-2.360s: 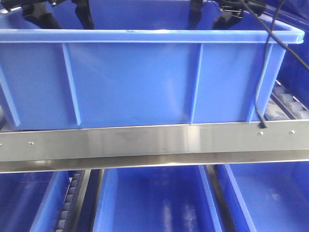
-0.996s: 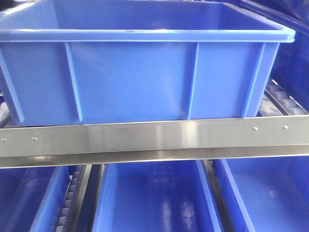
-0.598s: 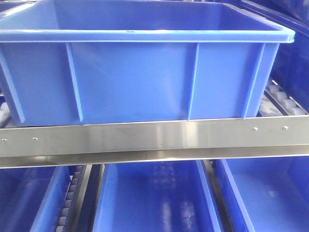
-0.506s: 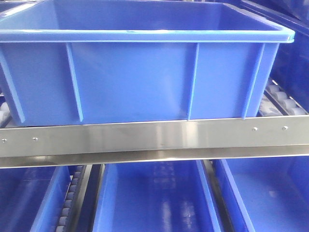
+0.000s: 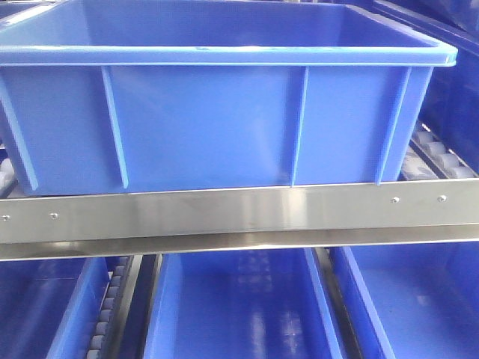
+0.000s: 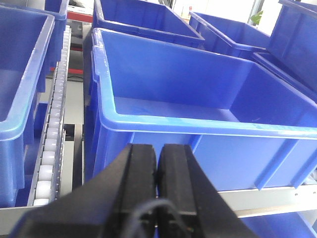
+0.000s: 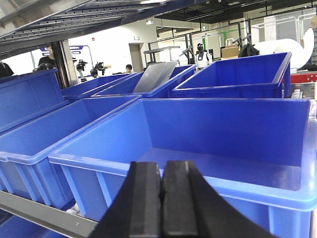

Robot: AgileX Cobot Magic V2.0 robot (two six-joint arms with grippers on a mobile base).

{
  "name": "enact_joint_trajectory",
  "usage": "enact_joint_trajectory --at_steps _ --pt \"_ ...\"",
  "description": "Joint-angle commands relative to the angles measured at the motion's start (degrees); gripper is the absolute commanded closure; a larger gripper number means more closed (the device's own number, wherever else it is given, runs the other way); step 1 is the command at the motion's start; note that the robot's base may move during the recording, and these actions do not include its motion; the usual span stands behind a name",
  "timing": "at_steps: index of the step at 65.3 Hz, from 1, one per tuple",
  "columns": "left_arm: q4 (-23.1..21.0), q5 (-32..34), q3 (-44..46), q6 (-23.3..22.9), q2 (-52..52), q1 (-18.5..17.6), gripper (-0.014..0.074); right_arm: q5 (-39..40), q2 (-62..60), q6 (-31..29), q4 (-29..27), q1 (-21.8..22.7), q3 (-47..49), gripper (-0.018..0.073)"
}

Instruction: Grab silver tray and place in blue box

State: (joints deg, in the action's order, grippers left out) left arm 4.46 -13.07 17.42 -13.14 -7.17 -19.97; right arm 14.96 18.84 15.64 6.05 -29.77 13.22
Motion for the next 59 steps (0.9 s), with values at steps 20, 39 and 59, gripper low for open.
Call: enact_joint_trajectory --at_steps 20,39,59 --pt "0.1 4.5 1.5 -0.1 -0.5 -0.4 0.0602 5.0 0.3 -0.6 0.7 0.2 1.5 0.0503" --pt "0.1 4.5 1.5 -0.1 -0.5 -0.4 0.0602 2.1 -8.9 -0.6 0.5 18.3 -5.5 0.0503" --pt "0.1 4.5 1.5 -0.1 -0.6 -0.4 0.0602 -8.8 -20.6 -0.6 -0.8 21.9 -12.6 0.0503"
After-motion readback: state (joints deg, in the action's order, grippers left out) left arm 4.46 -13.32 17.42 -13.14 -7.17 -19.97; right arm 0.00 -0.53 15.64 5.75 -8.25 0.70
